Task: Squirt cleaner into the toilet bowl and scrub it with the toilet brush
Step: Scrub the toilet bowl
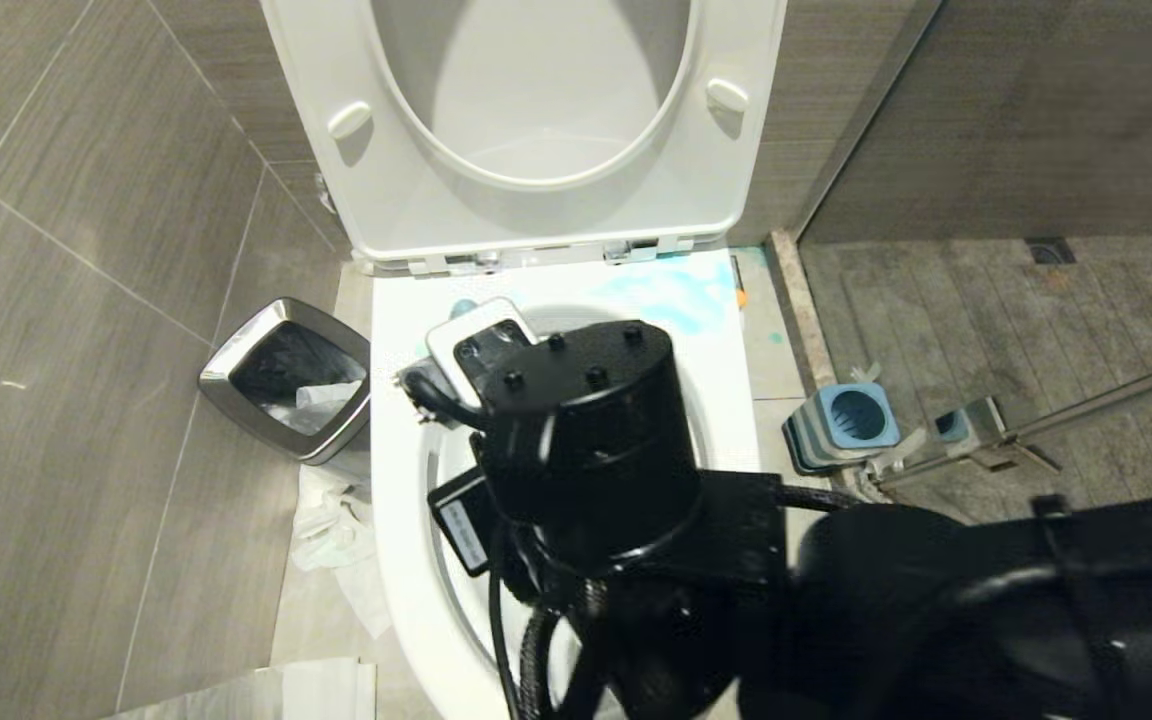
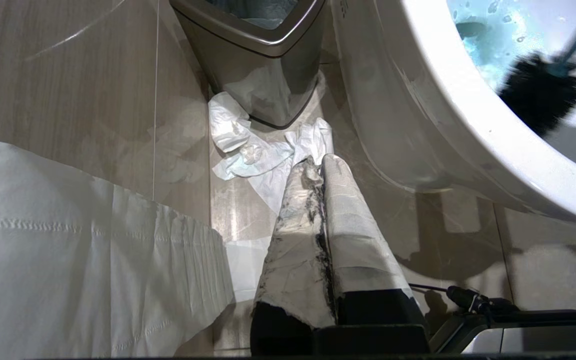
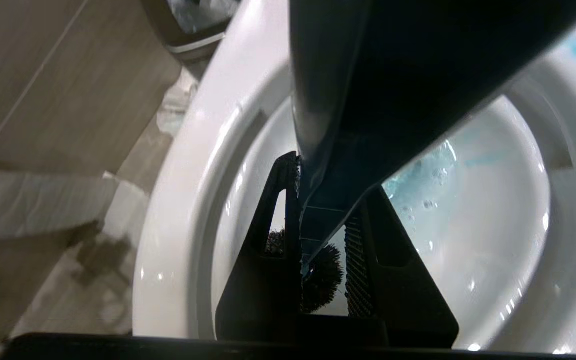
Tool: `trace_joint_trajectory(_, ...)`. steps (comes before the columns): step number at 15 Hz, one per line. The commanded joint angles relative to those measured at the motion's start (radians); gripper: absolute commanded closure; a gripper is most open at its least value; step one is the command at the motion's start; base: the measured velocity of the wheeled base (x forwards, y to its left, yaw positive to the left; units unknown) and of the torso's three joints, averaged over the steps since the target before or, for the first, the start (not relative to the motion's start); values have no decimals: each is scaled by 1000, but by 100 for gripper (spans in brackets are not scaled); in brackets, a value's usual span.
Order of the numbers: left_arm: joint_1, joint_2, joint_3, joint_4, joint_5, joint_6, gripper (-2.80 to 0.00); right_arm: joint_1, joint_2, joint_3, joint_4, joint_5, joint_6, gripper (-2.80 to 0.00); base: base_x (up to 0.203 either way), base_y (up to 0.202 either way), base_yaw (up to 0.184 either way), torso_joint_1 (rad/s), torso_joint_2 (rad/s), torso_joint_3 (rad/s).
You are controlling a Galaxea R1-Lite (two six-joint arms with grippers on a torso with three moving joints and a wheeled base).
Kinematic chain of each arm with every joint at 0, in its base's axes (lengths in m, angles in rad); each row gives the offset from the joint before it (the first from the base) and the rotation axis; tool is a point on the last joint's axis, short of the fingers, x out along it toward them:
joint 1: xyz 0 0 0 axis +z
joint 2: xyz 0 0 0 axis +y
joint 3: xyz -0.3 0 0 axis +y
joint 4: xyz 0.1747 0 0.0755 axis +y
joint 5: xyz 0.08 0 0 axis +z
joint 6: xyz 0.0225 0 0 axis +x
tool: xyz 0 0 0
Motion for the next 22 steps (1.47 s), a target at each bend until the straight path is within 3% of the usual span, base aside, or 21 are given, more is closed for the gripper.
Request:
trace_joint_trajectory(1,0,1,0,0,0,0,0,7,-163,153,-3,-5,6,0,0,0,0,0,0,0)
trace_joint_trajectory(4,0,1,0,0,0,2,0,-16,-262,254,-3,-7,9,0,0,0,0,0,0,0)
trace_joint_trajectory(10,0,1,0,0,1,2,0,-200,-272,204,-4,3,-2,0,0,0,0,0,0,0)
trace_joint_trajectory(15,0,1,0,0,1,0,0,-287,-150,21,-7,26,-6,0,0,0,0,0,0,0)
trace_joint_trajectory(22,0,1,0,0,1,-1,0,-310,100,-309,-7,43,-32,0,0,0,0,0,0,0)
